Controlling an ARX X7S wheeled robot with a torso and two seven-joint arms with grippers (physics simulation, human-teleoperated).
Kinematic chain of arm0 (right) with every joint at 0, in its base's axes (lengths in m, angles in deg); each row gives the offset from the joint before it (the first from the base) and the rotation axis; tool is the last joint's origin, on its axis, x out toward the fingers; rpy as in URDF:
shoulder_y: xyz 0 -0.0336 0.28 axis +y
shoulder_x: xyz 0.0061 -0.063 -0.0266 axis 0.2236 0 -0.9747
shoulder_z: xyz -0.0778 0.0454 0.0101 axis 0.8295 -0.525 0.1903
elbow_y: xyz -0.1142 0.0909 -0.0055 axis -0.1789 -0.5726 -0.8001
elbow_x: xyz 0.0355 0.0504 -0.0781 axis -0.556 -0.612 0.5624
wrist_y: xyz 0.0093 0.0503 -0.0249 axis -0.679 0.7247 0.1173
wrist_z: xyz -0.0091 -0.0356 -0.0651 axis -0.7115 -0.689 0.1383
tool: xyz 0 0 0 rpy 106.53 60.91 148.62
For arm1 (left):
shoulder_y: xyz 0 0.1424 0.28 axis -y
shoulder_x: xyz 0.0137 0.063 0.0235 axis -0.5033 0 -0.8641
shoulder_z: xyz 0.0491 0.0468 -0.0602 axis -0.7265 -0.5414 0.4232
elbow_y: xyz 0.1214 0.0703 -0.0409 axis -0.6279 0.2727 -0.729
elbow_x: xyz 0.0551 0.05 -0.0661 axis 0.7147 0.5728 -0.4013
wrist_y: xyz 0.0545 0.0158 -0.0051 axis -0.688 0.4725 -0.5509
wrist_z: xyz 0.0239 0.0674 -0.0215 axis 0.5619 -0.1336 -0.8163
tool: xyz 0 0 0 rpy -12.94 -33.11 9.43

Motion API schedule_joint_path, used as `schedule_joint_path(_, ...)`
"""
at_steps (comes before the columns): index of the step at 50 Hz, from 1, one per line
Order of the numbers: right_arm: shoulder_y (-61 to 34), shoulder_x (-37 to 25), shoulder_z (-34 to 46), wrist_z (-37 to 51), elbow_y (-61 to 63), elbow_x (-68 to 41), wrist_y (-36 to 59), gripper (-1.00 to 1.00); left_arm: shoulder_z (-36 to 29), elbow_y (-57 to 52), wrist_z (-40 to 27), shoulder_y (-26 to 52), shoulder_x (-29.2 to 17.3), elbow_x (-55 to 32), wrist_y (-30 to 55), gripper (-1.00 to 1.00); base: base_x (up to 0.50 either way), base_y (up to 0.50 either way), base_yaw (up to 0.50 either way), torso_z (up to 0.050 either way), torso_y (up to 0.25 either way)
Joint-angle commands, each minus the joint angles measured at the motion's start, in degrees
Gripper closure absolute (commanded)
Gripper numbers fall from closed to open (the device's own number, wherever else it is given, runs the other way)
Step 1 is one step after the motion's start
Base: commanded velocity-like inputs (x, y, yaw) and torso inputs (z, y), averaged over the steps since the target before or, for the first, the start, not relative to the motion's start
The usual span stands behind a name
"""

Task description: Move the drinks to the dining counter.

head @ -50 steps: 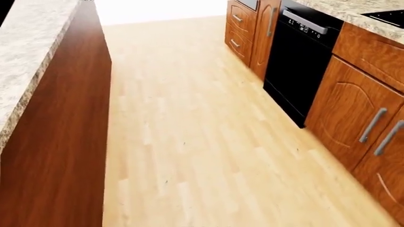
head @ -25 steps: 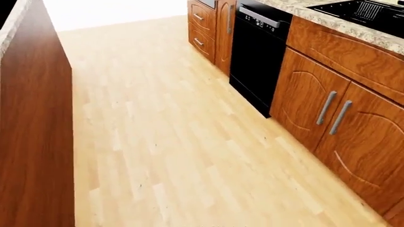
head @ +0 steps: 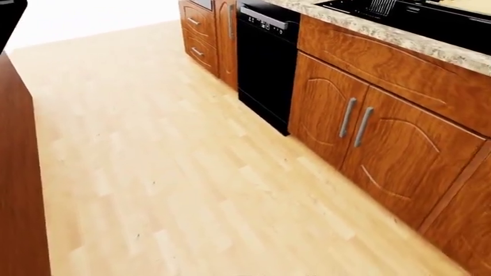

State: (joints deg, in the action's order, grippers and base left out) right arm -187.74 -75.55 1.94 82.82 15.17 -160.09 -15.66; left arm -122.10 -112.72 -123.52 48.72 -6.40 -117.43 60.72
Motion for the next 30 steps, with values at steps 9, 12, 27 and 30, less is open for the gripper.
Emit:
schedule_joint_path(9, 0.1, 0.07, -0.09, -0.14, -0.21, 0.09, 0.13, -1.0, 0.34, 0.2, -0.06, 0.32, -0.01, -0.15, 0.24, -1.0, -0.03, -0.04, -0.5, 0.0, 0.0)
schedule_joint_path(12, 0.07, 0.12, -0.17, -0.14, -0.16, -0.04, 0.13, -1.0, 0.34, 0.12, -0.23, 0.38, 0.03, -0.25, 0.3, -1.0, -0.03, -0.04, -0.5, 0.0, 0.0)
schedule_joint_path(27, 0.35, 0.25, -0.2, -0.17, -0.1, 0.06, 0.1, -1.0, 0.47, 0.1, -0.26, 0.16, 0.03, -0.18, 0.34, -1.0, -0.04, -0.04, -0.5, 0.0, 0.0)
schedule_joint_path(30, 0.26, 0.23, -0.22, -0.15, -0.11, 0.09, 0.18, -1.0, 0.42, 0.01, -0.22, 0.02, 0.01, -0.1, 0.4, -1.0, -0.04, -0.04, -0.5, 0.0, 0.0)
